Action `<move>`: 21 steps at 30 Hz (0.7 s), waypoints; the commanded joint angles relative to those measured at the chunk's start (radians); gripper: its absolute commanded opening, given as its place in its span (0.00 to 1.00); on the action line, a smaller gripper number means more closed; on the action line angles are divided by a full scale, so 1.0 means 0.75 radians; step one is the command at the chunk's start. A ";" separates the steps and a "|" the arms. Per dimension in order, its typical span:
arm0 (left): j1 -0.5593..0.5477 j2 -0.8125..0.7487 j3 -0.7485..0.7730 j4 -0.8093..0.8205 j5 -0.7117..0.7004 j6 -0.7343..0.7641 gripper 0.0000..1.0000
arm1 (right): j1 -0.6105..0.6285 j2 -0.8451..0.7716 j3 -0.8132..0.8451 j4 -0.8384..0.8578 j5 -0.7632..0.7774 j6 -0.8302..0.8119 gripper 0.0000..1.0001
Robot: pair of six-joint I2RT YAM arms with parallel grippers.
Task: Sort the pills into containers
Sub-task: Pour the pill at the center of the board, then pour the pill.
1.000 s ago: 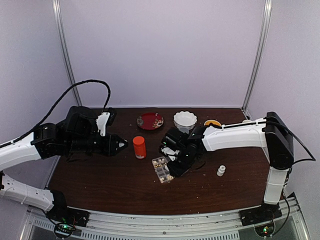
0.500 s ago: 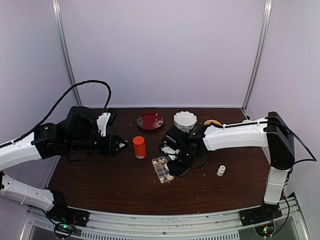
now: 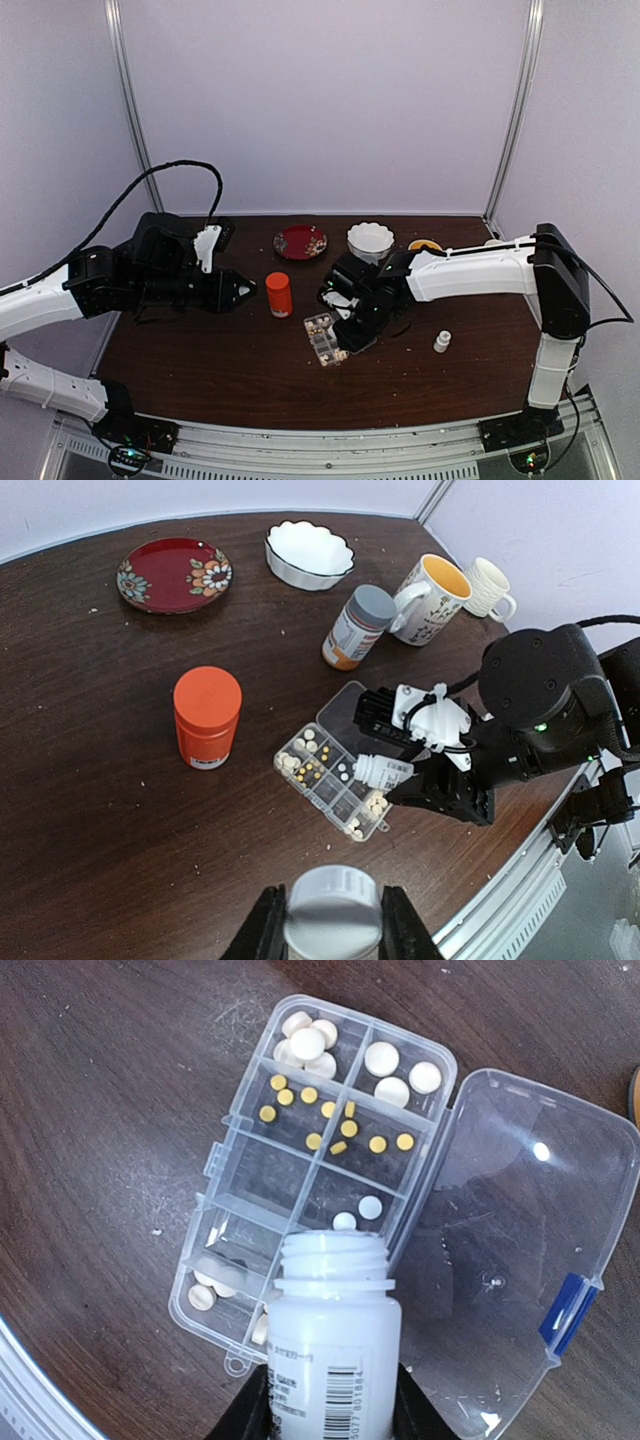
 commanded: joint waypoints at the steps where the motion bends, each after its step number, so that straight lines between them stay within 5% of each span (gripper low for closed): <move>1: 0.009 0.000 0.014 0.032 0.010 0.010 0.00 | 0.006 -0.019 0.007 0.000 0.031 0.019 0.00; 21: 0.009 0.000 0.016 0.031 0.010 0.010 0.00 | 0.013 0.029 0.057 -0.063 0.049 0.026 0.00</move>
